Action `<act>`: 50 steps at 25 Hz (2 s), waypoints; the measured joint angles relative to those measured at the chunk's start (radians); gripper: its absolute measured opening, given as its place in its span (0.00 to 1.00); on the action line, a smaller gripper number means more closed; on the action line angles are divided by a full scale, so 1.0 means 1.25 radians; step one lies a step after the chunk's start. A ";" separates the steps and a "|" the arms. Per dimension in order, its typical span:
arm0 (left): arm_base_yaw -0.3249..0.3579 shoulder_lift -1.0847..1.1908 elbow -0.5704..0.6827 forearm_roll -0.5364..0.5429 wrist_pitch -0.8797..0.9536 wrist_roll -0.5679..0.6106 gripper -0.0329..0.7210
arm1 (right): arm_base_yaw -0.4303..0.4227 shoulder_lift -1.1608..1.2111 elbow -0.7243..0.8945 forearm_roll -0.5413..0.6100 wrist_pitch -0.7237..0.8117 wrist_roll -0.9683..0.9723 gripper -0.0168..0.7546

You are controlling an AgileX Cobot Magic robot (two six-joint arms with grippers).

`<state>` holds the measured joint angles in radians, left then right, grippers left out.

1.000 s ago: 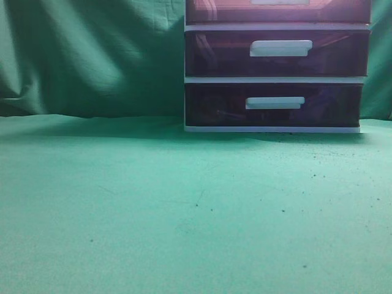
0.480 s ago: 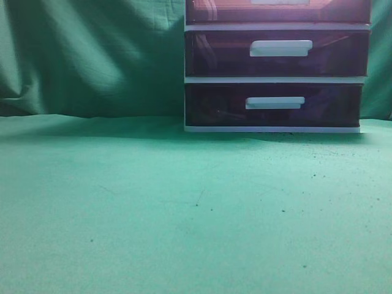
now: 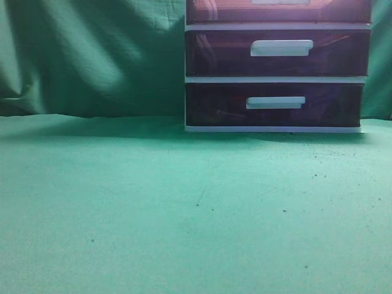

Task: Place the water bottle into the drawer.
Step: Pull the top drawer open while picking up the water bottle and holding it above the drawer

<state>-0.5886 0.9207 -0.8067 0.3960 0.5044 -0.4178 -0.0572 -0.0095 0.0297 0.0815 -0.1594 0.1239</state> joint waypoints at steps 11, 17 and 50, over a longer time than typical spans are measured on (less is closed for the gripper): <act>-0.012 0.000 0.000 -0.017 0.040 0.000 0.42 | 0.000 0.263 -0.348 -0.048 0.236 -0.007 0.02; -0.012 0.000 0.000 -0.040 0.040 0.001 0.42 | 0.012 0.455 -0.427 -0.050 0.226 -0.211 0.02; -0.012 0.038 0.000 -0.036 0.053 0.012 0.42 | 0.214 1.382 -0.945 -0.276 -0.192 -0.956 0.42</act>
<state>-0.6037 0.9679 -0.8067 0.3515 0.5701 -0.4034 0.2098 1.7179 -1.1515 -0.2634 -0.3989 -1.0706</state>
